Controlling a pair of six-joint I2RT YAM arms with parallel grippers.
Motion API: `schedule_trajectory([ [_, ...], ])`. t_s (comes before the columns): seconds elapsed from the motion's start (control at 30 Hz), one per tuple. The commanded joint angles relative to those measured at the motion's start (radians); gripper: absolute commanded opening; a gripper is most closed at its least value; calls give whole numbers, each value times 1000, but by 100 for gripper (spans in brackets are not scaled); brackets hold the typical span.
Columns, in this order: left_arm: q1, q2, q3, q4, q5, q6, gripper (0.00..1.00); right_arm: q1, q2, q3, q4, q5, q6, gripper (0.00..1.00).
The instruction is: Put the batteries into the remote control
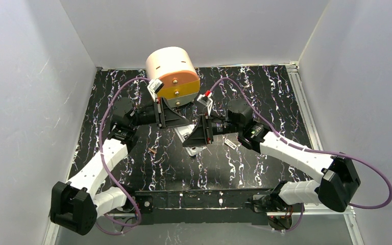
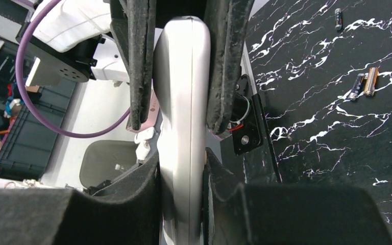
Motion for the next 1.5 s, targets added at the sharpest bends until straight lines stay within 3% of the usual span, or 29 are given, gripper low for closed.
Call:
schedule_trajectory([
  [0.0,10,-57,41,-114,55,99,19,-3,12,55,-53,-33,-75,17],
  [0.2,18,-74,31,-175,70,141,36,-7,16,50,-58,-23,-71,17],
  [0.3,25,-88,31,-209,72,166,37,-10,18,40,-53,-19,-63,17],
  [0.53,31,-99,34,-258,84,201,22,-14,22,35,-27,-40,-43,17],
  [0.63,33,-103,30,-260,89,212,0,-13,29,37,-27,-41,-38,19],
  [0.67,31,-106,28,-264,84,218,0,-14,30,37,-29,-35,-36,25],
  [0.77,32,-118,26,-287,43,244,0,-16,13,28,-38,18,-40,70],
  [0.8,31,-123,26,-310,16,258,0,-17,-1,19,-38,45,-45,79],
  [0.87,33,-125,28,-376,-50,299,0,-25,-30,10,-71,108,-74,89],
  [1.0,34,-101,59,-596,-218,409,0,-54,-106,-6,-182,253,-129,96],
  [1.13,40,-62,133,-872,-424,543,0,-97,-192,-25,-312,425,-149,97],
  [1.27,54,-59,114,-874,-480,558,0,-138,-238,-16,-496,714,-98,91],
  [1.47,54,-85,94,-922,-536,602,0,-161,-107,92,-859,1116,80,46],
])
